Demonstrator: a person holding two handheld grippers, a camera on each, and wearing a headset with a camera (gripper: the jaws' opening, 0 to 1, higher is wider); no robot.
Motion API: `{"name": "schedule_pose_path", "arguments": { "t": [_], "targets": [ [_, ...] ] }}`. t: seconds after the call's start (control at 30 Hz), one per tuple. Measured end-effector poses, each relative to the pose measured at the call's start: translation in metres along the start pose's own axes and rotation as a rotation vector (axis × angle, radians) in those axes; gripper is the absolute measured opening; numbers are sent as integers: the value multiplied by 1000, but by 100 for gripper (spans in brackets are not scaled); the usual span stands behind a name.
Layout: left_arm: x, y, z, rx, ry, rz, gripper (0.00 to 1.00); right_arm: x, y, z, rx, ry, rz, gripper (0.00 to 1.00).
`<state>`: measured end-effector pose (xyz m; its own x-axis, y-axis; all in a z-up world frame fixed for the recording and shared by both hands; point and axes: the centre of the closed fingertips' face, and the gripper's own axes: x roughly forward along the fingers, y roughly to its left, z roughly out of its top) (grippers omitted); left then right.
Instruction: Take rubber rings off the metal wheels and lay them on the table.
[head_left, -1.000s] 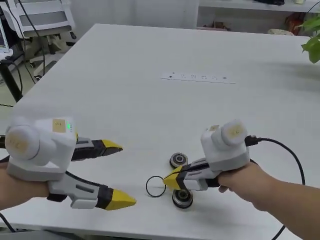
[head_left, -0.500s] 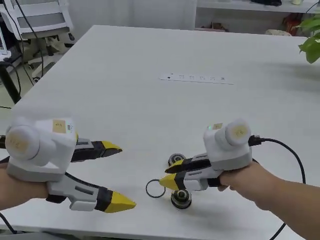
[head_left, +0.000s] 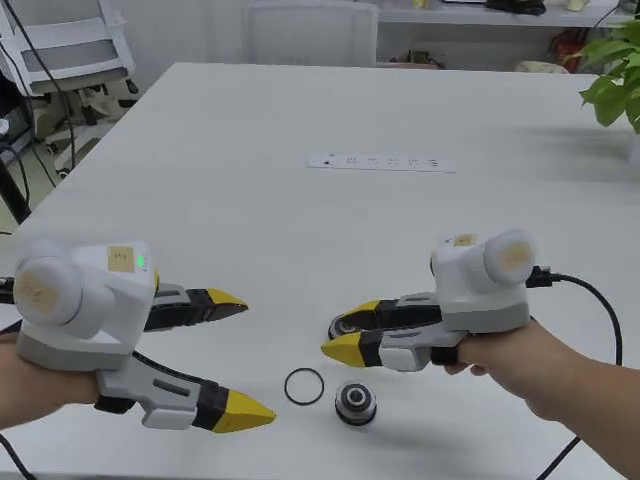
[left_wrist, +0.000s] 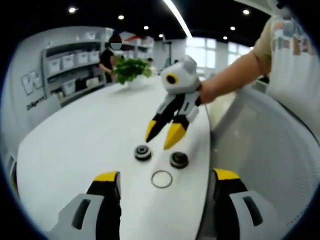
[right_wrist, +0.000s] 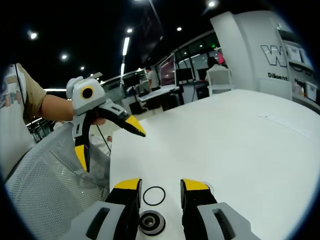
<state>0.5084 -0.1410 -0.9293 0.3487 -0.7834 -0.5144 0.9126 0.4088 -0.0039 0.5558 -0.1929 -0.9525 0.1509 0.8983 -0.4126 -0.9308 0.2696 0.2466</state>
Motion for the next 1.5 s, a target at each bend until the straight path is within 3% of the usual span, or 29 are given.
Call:
{"name": "schedule_pose_path", "arguments": {
  "t": [0.3, 0.63, 0.9, 1.5],
  "targets": [
    [12, -5, 11, 10, -14, -28, 73, -24, 0, 3, 8, -47, -18, 30],
    [24, -8, 15, 7, -18, -51, 71, -41, 0, -17, 1, -45, -37, 32],
    [39, -7, 15, 20, -6, -67, 64, -44, -1, -37, -1, -24, -46, 33],
    [75, -22, 4, 1, 34, -149, 54, -33, 7, -74, -53, 58, -17, 29]
  ]
}}
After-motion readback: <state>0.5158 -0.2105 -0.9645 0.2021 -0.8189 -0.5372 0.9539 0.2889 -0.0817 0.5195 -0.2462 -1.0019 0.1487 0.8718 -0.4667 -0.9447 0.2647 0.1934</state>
